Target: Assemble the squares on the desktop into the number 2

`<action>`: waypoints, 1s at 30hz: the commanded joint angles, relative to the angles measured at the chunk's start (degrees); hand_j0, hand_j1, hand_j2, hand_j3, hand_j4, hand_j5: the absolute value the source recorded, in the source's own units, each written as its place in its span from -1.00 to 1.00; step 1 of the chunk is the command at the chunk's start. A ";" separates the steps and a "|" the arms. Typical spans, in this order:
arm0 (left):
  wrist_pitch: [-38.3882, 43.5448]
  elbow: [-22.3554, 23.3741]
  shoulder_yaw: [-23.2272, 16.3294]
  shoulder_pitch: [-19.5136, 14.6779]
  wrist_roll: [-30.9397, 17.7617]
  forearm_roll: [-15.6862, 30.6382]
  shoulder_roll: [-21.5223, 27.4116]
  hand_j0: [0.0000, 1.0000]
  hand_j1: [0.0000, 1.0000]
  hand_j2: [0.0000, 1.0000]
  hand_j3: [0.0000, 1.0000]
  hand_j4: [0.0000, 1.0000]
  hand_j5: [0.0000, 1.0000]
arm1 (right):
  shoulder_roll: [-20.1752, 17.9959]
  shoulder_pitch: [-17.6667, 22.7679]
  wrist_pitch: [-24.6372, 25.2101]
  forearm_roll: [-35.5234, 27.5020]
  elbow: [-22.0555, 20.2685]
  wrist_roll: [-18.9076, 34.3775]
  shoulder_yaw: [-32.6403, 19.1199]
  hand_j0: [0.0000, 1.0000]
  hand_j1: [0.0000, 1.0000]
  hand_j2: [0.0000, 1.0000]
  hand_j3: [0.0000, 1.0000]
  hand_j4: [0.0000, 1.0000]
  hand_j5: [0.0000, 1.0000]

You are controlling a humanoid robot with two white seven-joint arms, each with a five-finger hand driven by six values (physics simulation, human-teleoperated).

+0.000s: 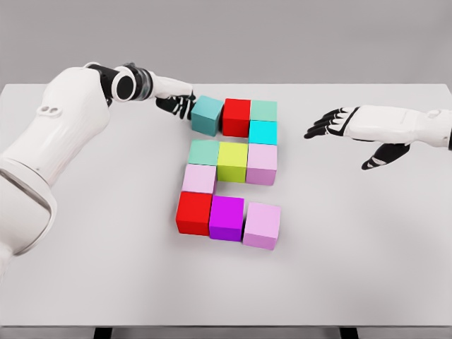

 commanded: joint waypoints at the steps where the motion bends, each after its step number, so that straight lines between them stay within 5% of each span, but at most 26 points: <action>1: 0.04 -0.29 0.18 0.09 0.02 0.21 0.04 -0.26 -0.26 -0.26 -0.26 -0.26 -0.26 | -0.12 0.00 0.16 -0.36 -0.01 -0.03 -0.03 1.00 1.00 1.00 1.00 1.00 1.00; 21: 1.98 -0.29 -0.09 0.18 0.02 1.44 0.57 -0.24 -0.24 -0.24 -0.24 -0.24 -0.24 | -0.30 0.00 0.16 -0.36 -0.45 -0.03 -0.12 1.00 1.00 1.00 1.00 1.00 1.00; 30: 2.06 -5.12 -0.17 1.58 0.02 3.72 3.56 -0.24 -0.24 -0.24 -0.24 -0.24 -0.24 | -0.30 0.09 0.16 -0.27 -0.98 -0.03 -0.12 1.00 1.00 1.00 1.00 1.00 1.00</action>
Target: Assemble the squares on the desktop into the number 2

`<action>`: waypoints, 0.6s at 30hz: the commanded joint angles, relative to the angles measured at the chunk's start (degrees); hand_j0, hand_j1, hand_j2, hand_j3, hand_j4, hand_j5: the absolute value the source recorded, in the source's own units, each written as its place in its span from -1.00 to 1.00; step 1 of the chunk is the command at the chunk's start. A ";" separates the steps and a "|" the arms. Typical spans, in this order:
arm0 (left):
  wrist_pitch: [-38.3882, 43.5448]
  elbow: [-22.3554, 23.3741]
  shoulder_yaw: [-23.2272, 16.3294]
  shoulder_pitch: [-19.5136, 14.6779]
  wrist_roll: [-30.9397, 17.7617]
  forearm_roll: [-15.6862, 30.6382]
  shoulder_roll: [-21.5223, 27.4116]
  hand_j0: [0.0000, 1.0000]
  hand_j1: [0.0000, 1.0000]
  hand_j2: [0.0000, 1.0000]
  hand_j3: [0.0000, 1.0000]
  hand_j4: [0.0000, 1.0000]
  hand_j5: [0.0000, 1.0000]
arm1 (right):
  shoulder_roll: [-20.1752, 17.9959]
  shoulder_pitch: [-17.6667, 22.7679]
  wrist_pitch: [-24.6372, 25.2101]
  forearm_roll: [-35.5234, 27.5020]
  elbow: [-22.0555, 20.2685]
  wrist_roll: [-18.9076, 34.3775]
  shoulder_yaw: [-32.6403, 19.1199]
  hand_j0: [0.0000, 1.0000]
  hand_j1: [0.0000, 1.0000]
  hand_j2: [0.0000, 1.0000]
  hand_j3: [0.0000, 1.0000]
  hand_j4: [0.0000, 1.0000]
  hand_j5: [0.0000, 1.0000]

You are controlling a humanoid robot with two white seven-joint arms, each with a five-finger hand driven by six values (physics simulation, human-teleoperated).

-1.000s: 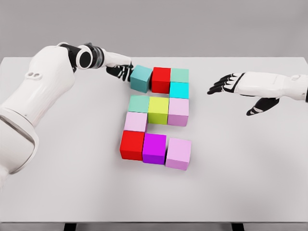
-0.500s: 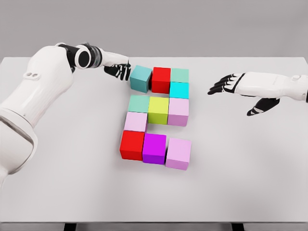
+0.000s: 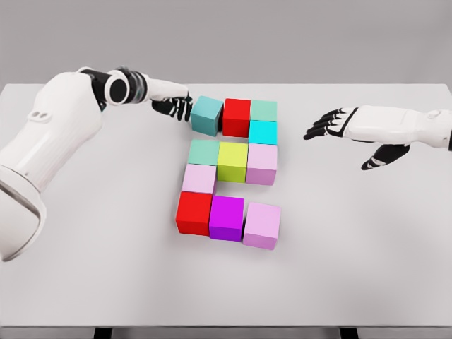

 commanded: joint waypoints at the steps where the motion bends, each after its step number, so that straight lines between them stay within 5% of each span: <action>1: 0.10 -1.03 0.12 0.00 0.02 0.75 0.71 -0.25 -0.25 -0.25 -0.25 -0.25 -0.25 | -0.15 0.00 0.16 -0.34 -0.13 -0.03 -0.04 1.00 1.00 1.00 1.00 1.00 1.00; 18: 0.19 -4.37 -0.76 1.67 0.02 1.36 2.73 -0.25 -0.25 -0.25 -0.25 -0.25 -0.25 | -0.07 0.00 0.16 -0.42 -0.57 -0.03 -0.04 1.00 1.00 1.00 1.00 1.00 1.00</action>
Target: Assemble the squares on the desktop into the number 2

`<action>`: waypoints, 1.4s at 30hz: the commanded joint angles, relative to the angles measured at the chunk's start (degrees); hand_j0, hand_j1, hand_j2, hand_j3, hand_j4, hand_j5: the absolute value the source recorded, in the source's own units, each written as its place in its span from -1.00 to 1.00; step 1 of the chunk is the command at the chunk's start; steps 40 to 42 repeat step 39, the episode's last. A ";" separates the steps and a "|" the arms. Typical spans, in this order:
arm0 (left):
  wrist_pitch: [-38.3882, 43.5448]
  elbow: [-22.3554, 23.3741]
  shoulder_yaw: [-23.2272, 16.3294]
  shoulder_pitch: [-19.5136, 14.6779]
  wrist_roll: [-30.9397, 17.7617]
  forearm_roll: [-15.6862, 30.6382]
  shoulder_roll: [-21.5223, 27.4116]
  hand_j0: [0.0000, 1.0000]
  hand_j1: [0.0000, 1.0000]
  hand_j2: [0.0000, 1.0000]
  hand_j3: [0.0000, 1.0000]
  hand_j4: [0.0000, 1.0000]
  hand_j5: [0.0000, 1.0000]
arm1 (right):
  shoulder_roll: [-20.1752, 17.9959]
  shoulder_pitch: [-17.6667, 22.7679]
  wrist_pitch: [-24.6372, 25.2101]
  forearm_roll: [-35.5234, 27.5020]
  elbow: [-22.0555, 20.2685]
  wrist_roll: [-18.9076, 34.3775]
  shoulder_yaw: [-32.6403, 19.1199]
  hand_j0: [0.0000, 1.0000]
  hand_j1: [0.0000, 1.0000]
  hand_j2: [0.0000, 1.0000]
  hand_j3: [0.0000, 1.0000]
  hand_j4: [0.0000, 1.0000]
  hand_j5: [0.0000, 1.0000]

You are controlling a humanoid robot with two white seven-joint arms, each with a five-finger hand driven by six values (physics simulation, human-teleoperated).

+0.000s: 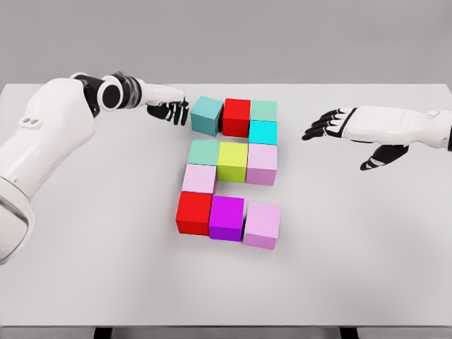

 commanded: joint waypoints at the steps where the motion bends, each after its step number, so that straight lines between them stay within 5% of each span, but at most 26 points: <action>1: -0.11 -0.58 0.07 0.00 0.02 0.17 0.06 -0.25 -0.25 -0.25 -0.25 -0.25 -0.25 | -0.06 0.00 0.16 -0.36 -0.05 -0.03 -0.03 1.00 1.00 1.00 1.00 1.00 1.00; 20: 1.11 -1.63 -0.72 -0.09 0.02 3.60 1.99 -0.24 -0.24 -0.24 -0.24 -0.24 -0.24 | -0.06 -0.09 0.16 -0.36 -0.14 -0.03 -0.12 1.00 1.00 1.00 1.00 1.00 1.00; 21: 1.38 -2.07 -0.72 -0.53 0.02 6.66 4.35 -0.19 -0.19 -0.19 -0.19 -0.19 -0.19 | -0.06 -0.09 0.16 -0.36 -0.14 -0.03 -0.12 1.00 1.00 1.00 1.00 1.00 1.00; 23: -1.33 -6.45 0.50 -1.05 0.02 12.02 7.69 0.77 0.77 0.77 0.77 0.77 0.77 | -0.06 -0.09 0.16 -0.36 -0.14 -0.03 -0.12 1.00 1.00 1.00 1.00 1.00 1.00; 24: -4.32 -8.74 2.09 -0.88 0.02 14.84 10.07 1.00 1.00 1.00 1.00 1.00 1.00 | -0.06 -0.09 0.16 -0.36 -0.14 -0.03 -0.12 1.00 1.00 1.00 1.00 1.00 1.00; 28: -19.36 -18.06 3.67 2.63 0.02 17.75 16.05 1.00 1.00 1.00 1.00 1.00 1.00 | -0.06 -0.09 0.16 -0.36 -0.14 -0.03 -0.12 1.00 1.00 1.00 1.00 1.00 1.00; 29: -23.75 -19.56 7.45 4.83 0.02 17.84 18.60 1.00 1.00 1.00 1.00 1.00 1.00 | -0.06 -0.09 0.16 -0.36 -0.14 -0.03 -0.12 1.00 1.00 1.00 1.00 1.00 1.00; 31: -24.13 -19.56 10.88 7.99 0.02 17.84 19.30 1.00 1.00 1.00 1.00 1.00 1.00 | -0.06 -0.09 0.16 -0.36 -0.05 -0.03 -0.12 1.00 1.00 1.00 1.00 1.00 1.00; 35: -24.13 -19.03 10.62 11.25 0.02 17.84 23.08 1.00 1.00 1.00 1.00 1.00 1.00 | -0.06 -0.09 0.16 -0.36 -0.14 -0.03 -0.12 1.00 1.00 1.00 1.00 1.00 1.00; 42: -24.13 -18.95 10.80 13.01 0.02 17.75 23.44 1.00 1.00 1.00 1.00 1.00 1.00 | -0.06 -0.09 0.16 -0.36 -0.14 -0.03 -0.03 1.00 1.00 1.00 1.00 1.00 1.00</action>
